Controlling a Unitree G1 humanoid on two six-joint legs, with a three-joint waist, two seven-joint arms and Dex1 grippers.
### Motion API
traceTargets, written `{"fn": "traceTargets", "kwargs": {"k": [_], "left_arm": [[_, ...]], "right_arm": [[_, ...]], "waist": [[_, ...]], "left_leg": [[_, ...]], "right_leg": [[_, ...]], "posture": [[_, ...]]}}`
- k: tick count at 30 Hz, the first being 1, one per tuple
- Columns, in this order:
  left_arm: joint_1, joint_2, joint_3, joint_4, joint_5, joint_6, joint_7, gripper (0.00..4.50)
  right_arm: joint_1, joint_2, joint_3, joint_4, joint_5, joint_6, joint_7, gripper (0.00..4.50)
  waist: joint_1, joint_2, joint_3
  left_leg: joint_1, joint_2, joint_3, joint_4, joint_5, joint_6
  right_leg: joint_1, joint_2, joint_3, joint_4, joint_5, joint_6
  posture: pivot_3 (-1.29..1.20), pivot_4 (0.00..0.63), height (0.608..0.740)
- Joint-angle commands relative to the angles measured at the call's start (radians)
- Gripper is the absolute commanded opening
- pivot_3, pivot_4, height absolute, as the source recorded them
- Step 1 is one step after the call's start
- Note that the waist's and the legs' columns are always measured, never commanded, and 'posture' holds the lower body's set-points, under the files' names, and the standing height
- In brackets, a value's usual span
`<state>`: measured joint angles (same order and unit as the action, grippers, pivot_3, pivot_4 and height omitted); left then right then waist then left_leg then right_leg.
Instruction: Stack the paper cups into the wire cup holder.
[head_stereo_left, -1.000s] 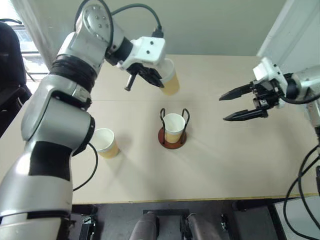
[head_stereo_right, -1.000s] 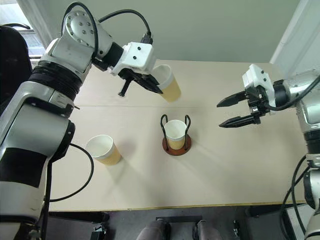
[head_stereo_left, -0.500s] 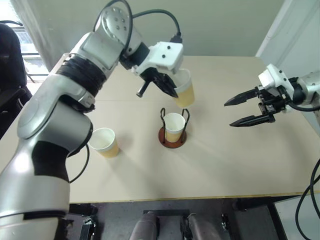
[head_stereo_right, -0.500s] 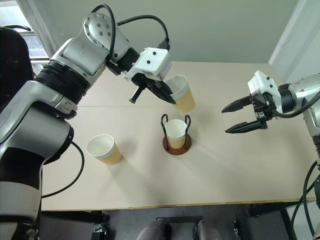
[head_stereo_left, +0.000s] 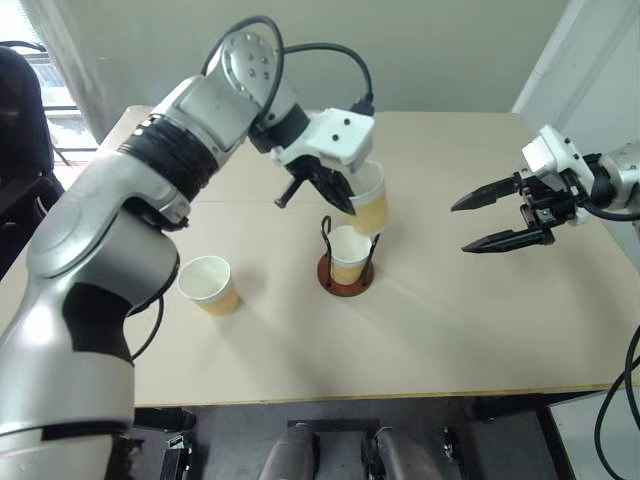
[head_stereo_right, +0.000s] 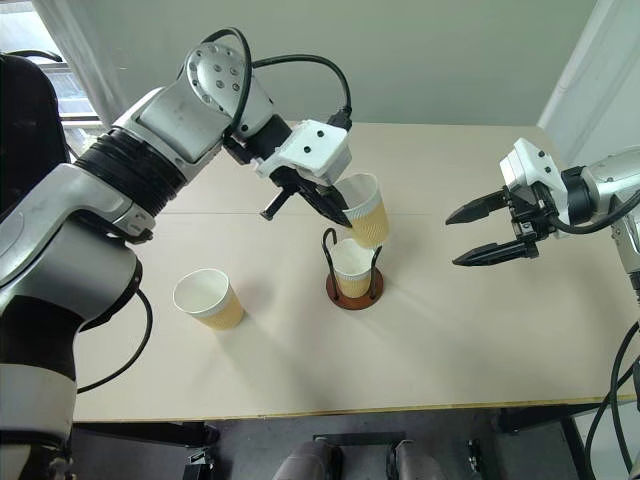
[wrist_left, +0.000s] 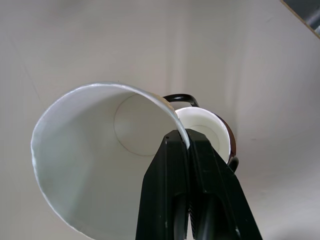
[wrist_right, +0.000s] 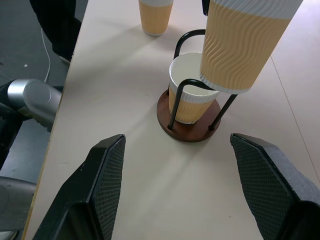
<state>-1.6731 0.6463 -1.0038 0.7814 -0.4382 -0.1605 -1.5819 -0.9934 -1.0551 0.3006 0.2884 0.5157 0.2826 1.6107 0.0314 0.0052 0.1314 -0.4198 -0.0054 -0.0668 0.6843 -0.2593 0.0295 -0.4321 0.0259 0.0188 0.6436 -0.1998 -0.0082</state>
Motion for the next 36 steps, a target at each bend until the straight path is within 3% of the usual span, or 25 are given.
{"fn": "traceTargets", "kwargs": {"k": [1,36], "left_arm": [[-0.013,-0.002,-0.001,-0.003,0.016,-0.040,-0.032,0.06],[-0.057,0.125,-0.132,-0.089,0.007,-0.096,-0.032,0.06]], "right_arm": [[-0.022,-0.027,-0.012,-0.025,0.024,0.005,0.004,3.38],[-0.058,-0.027,-0.013,-0.028,0.030,0.042,0.004,3.38]], "waist": [[0.000,0.000,0.000],[-0.001,0.001,0.000]], "left_leg": [[0.000,0.000,0.000,0.000,0.000,0.000],[0.000,0.000,0.001,0.000,0.000,0.001]], "right_leg": [[0.000,0.000,0.000,0.000,0.000,0.000],[0.000,0.000,0.002,-0.001,0.001,0.001]], "posture": [[0.00,0.150,0.740],[0.00,0.150,0.740]]}}
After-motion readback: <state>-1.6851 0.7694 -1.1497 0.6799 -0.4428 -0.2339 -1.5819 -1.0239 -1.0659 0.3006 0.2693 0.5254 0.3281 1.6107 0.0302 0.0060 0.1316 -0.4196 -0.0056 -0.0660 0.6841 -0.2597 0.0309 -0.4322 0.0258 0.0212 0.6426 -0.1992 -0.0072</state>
